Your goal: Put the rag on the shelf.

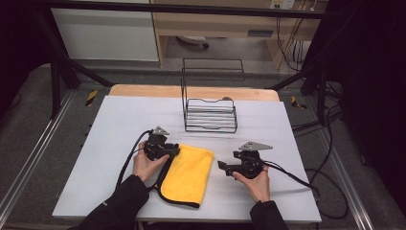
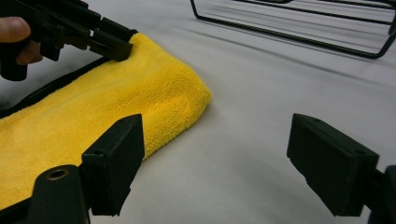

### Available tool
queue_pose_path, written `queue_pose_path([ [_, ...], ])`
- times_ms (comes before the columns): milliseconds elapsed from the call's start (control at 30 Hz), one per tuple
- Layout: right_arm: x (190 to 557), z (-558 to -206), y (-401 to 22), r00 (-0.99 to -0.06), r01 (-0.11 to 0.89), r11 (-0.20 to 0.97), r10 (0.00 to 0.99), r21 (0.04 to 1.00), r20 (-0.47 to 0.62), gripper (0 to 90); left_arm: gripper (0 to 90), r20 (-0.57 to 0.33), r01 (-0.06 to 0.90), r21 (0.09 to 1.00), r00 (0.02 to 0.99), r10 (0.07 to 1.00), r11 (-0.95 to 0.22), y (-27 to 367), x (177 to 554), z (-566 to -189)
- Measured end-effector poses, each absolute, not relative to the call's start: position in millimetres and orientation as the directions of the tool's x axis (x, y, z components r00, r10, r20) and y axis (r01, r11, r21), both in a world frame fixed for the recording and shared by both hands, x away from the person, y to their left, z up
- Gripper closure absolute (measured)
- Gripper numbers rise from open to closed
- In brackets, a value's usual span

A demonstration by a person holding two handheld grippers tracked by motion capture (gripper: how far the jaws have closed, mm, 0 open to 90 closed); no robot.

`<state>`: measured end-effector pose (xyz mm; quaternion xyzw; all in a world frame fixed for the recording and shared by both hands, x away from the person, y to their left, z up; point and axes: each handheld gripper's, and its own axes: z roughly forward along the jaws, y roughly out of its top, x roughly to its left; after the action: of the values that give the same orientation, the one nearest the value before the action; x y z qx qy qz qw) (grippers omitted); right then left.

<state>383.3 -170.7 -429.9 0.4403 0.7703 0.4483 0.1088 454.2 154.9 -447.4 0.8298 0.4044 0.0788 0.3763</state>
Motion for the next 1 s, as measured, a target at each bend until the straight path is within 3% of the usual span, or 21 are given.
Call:
queue_pose_path([
  [300, 391.8, -432.5, -148.1, -0.579, 0.607, 0.209, 0.777, 0.767, 0.247, 23.2, 68.5, -0.197, 0.625, 0.677, 0.664, 0.721, -0.389, 154.8, 454.2, -447.4],
  [500, 404.3, -442.0, -132.7, -0.563, 0.621, 0.217, 0.791, 0.753, 0.237, 32.2, 74.2, -0.193, 0.619, 0.679, 0.669, 0.718, -0.395, 153.7, 453.2, -447.2],
  [1000, 414.4, -457.8, -118.0, -0.483, 0.681, 0.144, 0.825, 0.718, 0.293, 59.8, 74.4, -0.136, 0.586, 0.684, 0.687, 0.714, -0.434, 149.9, 450.3, -446.5],
])
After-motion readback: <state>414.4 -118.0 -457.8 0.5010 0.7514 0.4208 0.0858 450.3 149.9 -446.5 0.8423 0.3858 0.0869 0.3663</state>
